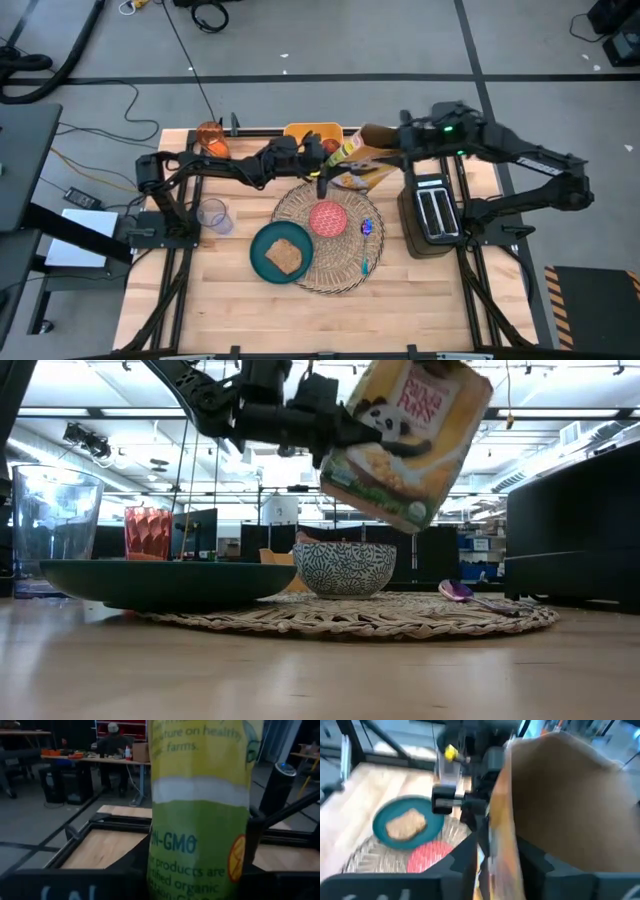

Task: Arrange a breakfast setting
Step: Pour the cereal from the yellow cereal box into the red bowl

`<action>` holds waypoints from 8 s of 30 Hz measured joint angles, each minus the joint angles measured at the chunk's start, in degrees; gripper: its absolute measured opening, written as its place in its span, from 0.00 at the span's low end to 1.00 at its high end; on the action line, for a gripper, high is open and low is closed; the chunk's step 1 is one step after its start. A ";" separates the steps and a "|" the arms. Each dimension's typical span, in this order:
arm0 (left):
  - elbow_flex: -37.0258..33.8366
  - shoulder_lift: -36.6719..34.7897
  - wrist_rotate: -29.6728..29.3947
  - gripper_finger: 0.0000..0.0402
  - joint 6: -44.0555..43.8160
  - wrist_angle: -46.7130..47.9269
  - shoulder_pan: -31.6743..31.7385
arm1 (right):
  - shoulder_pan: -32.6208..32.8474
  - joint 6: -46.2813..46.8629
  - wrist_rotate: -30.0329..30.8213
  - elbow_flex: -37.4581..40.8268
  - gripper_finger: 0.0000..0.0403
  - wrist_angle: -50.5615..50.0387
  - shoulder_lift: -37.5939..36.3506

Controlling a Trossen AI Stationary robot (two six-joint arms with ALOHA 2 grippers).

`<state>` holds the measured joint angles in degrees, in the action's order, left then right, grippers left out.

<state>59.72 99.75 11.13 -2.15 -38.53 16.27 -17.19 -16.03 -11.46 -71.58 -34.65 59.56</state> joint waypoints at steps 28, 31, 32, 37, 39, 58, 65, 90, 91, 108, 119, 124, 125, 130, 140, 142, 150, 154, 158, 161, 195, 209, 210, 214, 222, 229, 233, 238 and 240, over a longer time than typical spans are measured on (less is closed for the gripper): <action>-0.11 -17.94 3.77 0.26 -2.79 -17.16 -4.50 | 0.29 14.01 -4.09 42.75 0.47 61.22 -13.91; -0.13 -16.27 1.53 0.26 -0.87 -20.05 -6.29 | 2.06 15.00 -5.00 46.68 0.53 76.28 -8.44; -0.13 -15.53 0.76 0.26 -0.19 -21.39 -6.81 | 2.99 14.94 -5.03 47.35 0.55 79.90 -6.51; -0.15 -11.36 -0.49 0.26 1.31 -27.84 -8.27 | 6.74 12.12 -2.56 47.53 0.66 93.05 1.16; -0.15 -10.43 -0.57 0.26 1.33 -30.49 -8.44 | 7.44 11.89 -0.94 47.53 0.70 98.11 3.23; 0.22 -5.03 -3.65 0.26 2.68 -41.60 -8.46 | 9.11 11.71 2.49 40.88 0.74 112.31 7.88; 0.00 -4.79 -3.82 0.26 1.11 -44.42 -8.41 | 8.31 15.17 5.18 40.80 0.75 111.51 7.98; -0.07 -4.75 -4.10 0.26 0.46 -37.67 -8.53 | 6.45 17.57 3.04 40.07 0.82 116.69 9.37; -0.07 -4.78 -4.06 0.26 0.56 -37.31 -8.38 | 6.45 17.84 3.04 39.35 0.81 116.66 9.82; 0.00 -5.03 -1.35 0.43 -0.17 -35.71 -7.33 | 5.90 18.64 1.25 36.69 0.55 115.62 11.87; -0.09 -16.58 2.70 0.70 9.00 -13.01 -5.44 | 4.13 20.06 2.82 45.58 0.54 110.55 0.30; -0.09 -24.07 -1.37 0.71 15.06 5.15 -5.44 | 2.50 20.78 2.49 46.30 0.54 98.26 -8.26; -0.09 -25.58 -2.64 0.71 15.89 9.30 -5.46 | 2.08 20.98 2.43 46.30 0.54 95.20 -9.99; -0.11 -31.78 -3.83 0.71 14.90 24.96 -5.40 | -0.15 21.85 2.45 46.31 0.54 84.80 -18.61; -0.11 -36.50 -6.54 0.71 10.28 43.62 -7.01 | -1.88 22.19 1.91 46.27 0.54 60.15 -32.71; -0.11 -36.25 -6.74 0.71 9.76 46.02 -8.02 | -2.22 22.30 2.45 45.22 0.54 54.55 -36.01; -0.15 -35.48 -15.18 0.71 8.75 53.36 -12.59 | -1.75 25.60 2.48 42.73 0.54 35.09 -44.34; -0.15 -35.48 -21.08 0.71 7.30 58.79 -13.90 | -0.15 28.52 2.00 42.68 0.54 30.07 -45.88; -0.15 -35.48 -26.61 0.71 6.41 62.78 -14.59 | 2.33 30.94 0.88 42.65 0.54 29.51 -45.91; -0.15 -35.48 -29.88 0.71 5.73 66.51 -14.62 | 4.43 32.03 0.87 42.63 0.54 27.90 -45.91; -0.15 -35.50 -30.42 0.71 5.58 71.58 -14.58 | 60.55 35.76 36.86 49.12 0.53 50.51 -28.52; -0.15 -35.52 -30.37 0.71 6.22 71.46 -14.58 | 82.74 30.42 87.64 46.09 0.53 50.89 -23.60; -0.15 -35.52 -30.33 0.71 6.23 71.48 -14.58 | 82.91 29.43 89.16 46.09 0.53 50.86 -23.56; -0.15 -35.52 -30.29 0.71 6.16 71.48 -14.58 | 82.15 26.96 90.56 46.09 0.53 50.88 -23.44; -0.15 -35.52 -30.27 0.71 6.25 71.45 -14.58 | 78.47 19.72 90.58 42.85 0.53 50.56 -23.12; -0.15 -35.52 -30.15 0.71 5.98 71.45 -14.58 | 78.58 14.12 92.23 37.33 0.53 40.71 -25.96; -0.15 -35.50 -28.39 0.71 5.79 71.39 -14.58 | 77.73 18.78 89.03 36.80 0.53 30.92 -28.47; -0.15 -35.50 -28.12 0.71 5.77 70.79 -14.60 | 72.73 26.54 82.04 36.80 0.53 20.89 -29.83; -0.15 -35.50 -28.12 0.71 5.77 69.86 -14.60 | 69.60 26.97 78.28 36.80 0.53 20.28 -29.81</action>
<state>59.57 64.25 -16.99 3.62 31.33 1.67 52.41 10.94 66.81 -34.79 -14.37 29.76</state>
